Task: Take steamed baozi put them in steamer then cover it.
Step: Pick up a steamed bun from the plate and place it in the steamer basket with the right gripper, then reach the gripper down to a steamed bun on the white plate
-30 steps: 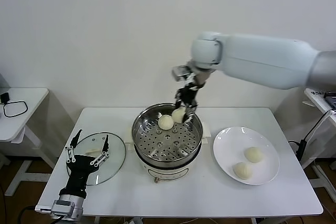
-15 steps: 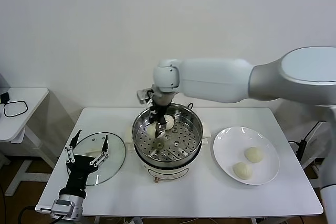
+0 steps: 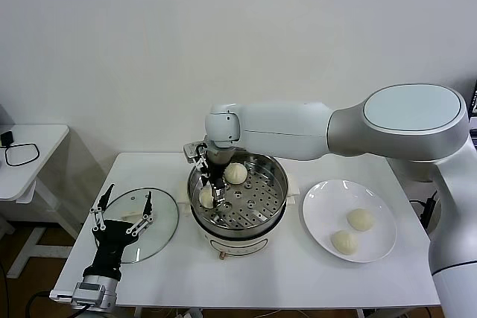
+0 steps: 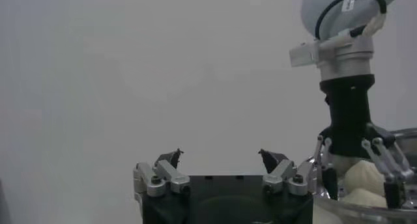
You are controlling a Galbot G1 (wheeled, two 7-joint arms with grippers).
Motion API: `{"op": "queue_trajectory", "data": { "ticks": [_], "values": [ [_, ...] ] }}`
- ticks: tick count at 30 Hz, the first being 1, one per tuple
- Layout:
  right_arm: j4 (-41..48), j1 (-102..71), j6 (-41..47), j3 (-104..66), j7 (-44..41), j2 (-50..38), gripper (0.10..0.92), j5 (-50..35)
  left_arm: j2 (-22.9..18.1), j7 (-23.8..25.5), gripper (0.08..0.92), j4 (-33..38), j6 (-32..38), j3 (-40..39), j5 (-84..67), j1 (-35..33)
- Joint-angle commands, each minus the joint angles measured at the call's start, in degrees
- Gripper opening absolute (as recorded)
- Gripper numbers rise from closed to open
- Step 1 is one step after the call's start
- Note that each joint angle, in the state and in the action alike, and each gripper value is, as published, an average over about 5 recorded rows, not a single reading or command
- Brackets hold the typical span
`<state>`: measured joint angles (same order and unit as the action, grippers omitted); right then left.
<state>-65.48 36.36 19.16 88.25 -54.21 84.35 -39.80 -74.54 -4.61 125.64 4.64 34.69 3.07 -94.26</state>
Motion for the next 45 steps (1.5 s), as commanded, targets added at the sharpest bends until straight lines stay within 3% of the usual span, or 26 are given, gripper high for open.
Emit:
{"op": "queue_trajectory", "data": {
  "ticks": [1,11,18,24,33,45],
  "values": [
    [-1.8,0.5,0.2,-0.8,0.6,-2.0,0.820,0.6,0.1,-0.1,0.823,0.0,0.0,0.0,0.0,0.0],
    [-14.0,11.2,-3.6,-4.7,-10.2,-24.6,0.823,7.7,0.0,-0.1,0.823,0.4,0.0,-0.7,0.2,-0.2],
    [-12.8,12.2,-11.7,-3.5,-19.0,-41.5,0.823,17.5,-0.1,0.0,0.823,1.2,0.0,-0.9,0.4,-0.6],
    [-12.4,4.0,-14.0,-3.5,-18.3,-50.8,0.823,22.1,-0.4,0.0,0.823,1.8,-0.2,-1.0,0.7,-0.8],
    [-10.9,-14.7,-15.1,-12.2,-16.4,-53.0,0.823,27.9,-1.0,-0.1,0.823,1.9,-0.3,-0.9,1.5,-1.2],
    [-8.4,-23.2,-14.7,-17.4,-14.8,-48.9,0.823,29.2,-0.9,-0.2,0.823,1.4,-0.2,-0.4,1.5,-1.2]
  ]
}}
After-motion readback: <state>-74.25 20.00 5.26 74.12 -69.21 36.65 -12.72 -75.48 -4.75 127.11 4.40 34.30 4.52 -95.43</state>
